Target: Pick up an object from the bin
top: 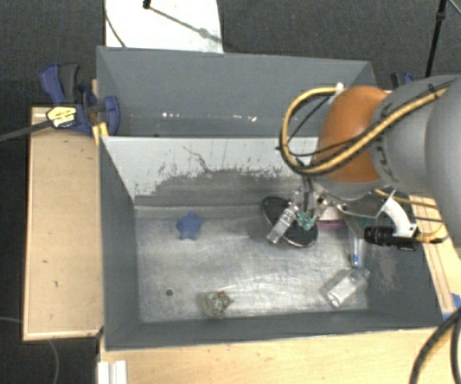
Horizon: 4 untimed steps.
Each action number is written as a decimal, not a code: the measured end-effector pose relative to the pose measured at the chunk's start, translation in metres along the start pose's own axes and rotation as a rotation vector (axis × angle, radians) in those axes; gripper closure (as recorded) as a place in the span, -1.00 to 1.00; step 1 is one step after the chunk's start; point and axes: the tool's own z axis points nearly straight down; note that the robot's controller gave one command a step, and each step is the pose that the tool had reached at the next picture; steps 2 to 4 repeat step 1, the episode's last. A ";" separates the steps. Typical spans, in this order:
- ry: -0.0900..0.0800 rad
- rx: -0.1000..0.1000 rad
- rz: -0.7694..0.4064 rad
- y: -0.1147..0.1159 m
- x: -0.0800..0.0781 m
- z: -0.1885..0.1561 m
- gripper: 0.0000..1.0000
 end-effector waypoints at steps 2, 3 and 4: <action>0.000 0.001 -0.007 0.000 -0.001 -0.009 1.00; 0.000 0.001 -0.007 0.000 -0.001 -0.009 1.00; 0.000 0.001 -0.007 0.000 -0.001 -0.009 1.00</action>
Offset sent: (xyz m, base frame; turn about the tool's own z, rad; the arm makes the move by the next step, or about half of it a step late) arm 0.0002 0.0000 0.0089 0.0000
